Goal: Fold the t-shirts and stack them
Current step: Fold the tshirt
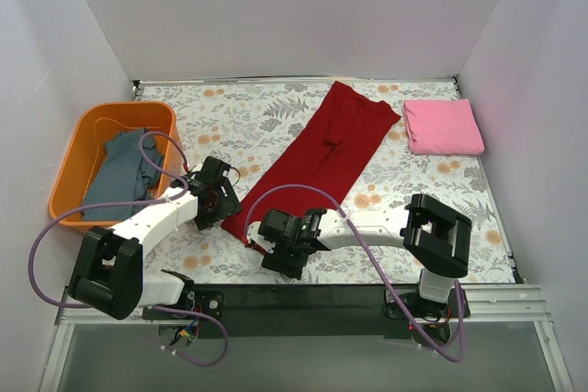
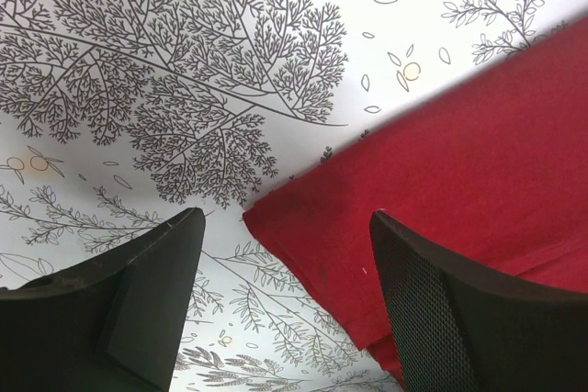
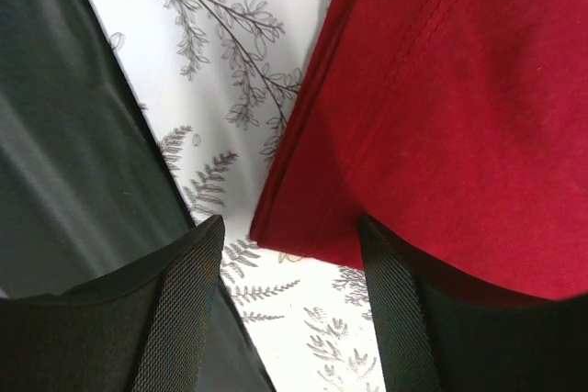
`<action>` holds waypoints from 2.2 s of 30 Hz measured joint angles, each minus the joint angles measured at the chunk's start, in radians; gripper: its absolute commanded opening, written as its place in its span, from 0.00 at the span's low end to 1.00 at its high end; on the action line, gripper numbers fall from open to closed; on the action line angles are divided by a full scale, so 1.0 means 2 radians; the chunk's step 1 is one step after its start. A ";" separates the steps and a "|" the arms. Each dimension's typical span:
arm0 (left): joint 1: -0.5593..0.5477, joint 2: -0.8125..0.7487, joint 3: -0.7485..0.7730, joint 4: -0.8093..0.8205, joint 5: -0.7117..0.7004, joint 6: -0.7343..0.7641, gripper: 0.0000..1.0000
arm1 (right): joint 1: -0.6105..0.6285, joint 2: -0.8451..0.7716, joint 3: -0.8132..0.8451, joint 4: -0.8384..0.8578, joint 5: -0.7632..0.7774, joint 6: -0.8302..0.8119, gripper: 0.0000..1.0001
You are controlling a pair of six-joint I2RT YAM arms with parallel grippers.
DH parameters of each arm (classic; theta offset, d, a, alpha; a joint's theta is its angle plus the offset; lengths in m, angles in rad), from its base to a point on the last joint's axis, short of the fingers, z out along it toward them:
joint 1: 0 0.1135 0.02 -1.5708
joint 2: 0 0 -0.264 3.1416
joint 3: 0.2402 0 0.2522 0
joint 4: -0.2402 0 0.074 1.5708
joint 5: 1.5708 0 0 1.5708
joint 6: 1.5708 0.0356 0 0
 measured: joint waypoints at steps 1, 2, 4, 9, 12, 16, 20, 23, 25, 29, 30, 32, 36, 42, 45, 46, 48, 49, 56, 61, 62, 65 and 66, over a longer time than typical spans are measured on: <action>0.000 0.000 0.000 0.001 0.000 0.000 0.67 | 0.001 0.005 0.003 -0.004 0.005 -0.002 0.55; 0.000 0.000 -0.001 0.002 0.001 0.000 0.67 | 0.003 0.008 0.008 -0.007 0.009 -0.002 0.54; 0.000 0.000 -0.002 0.003 0.002 0.000 0.67 | 0.008 0.014 0.014 -0.012 0.020 -0.002 0.51; 0.000 0.000 -0.004 0.006 0.004 0.000 0.67 | 0.021 0.023 0.024 -0.022 0.051 -0.007 0.32; 0.000 0.001 -0.007 0.008 0.006 0.000 0.67 | 0.028 0.029 0.030 -0.026 0.070 -0.010 0.12; 0.000 0.008 -0.010 0.011 0.010 0.000 0.66 | 0.032 0.031 0.033 -0.030 0.085 -0.009 0.01; 0.000 0.010 -0.019 0.013 0.014 -0.001 0.61 | 0.033 0.031 0.033 -0.030 0.093 -0.007 0.01; 0.000 0.010 -0.023 0.013 0.015 -0.003 0.58 | 0.034 0.031 0.033 -0.031 0.095 -0.007 0.01; 0.000 0.010 -0.023 0.013 0.012 -0.005 0.55 | 0.034 0.031 0.033 -0.031 0.096 -0.007 0.01; 0.000 0.014 -0.023 0.013 0.006 -0.006 0.53 | 0.034 0.031 0.033 -0.031 0.096 -0.007 0.01; 0.000 0.015 -0.023 0.013 0.005 -0.006 0.53 | 0.034 0.032 0.034 -0.031 0.096 -0.007 0.01; 0.000 0.018 -0.021 0.013 0.004 -0.006 0.51 | 0.034 0.033 0.035 -0.032 0.096 -0.007 0.01; 0.000 0.031 -0.013 0.010 0.001 -0.004 0.41 | 0.034 0.033 0.035 -0.033 0.096 -0.007 0.01; 0.000 0.048 -0.003 0.017 0.002 -0.001 0.17 | 0.034 0.033 0.035 -0.033 0.095 -0.007 0.01; 0.000 0.050 -0.003 0.028 0.008 -0.002 0.01 | 0.034 0.033 0.035 -0.033 0.096 -0.007 0.01; 0.000 0.050 -0.003 0.030 0.010 -0.002 0.00 | 0.034 0.033 0.035 -0.033 0.096 -0.007 0.01; 0.000 0.051 -0.003 0.032 0.013 -0.001 0.00 | 0.034 0.033 0.035 -0.033 0.096 -0.007 0.01; 0.000 0.051 -0.003 0.031 0.013 -0.001 0.00 | 0.034 0.033 0.035 -0.033 0.095 -0.008 0.01; -0.002 0.027 0.000 -0.010 0.004 -0.020 0.00 | 0.031 0.033 0.044 -0.041 0.043 -0.025 0.01; -0.003 -0.041 0.032 -0.089 -0.003 -0.035 0.00 | 0.034 0.031 0.078 -0.056 -0.024 -0.038 0.01; -0.003 -0.054 0.043 -0.100 -0.005 -0.038 0.00 | 0.033 0.029 0.087 -0.058 -0.039 -0.039 0.01; -0.003 -0.101 0.083 -0.136 -0.018 -0.044 0.00 | 0.034 0.020 0.109 -0.061 -0.071 -0.041 0.01; -0.003 -0.114 0.095 -0.148 -0.022 -0.047 0.00 | 0.034 0.017 0.117 -0.062 -0.081 -0.041 0.01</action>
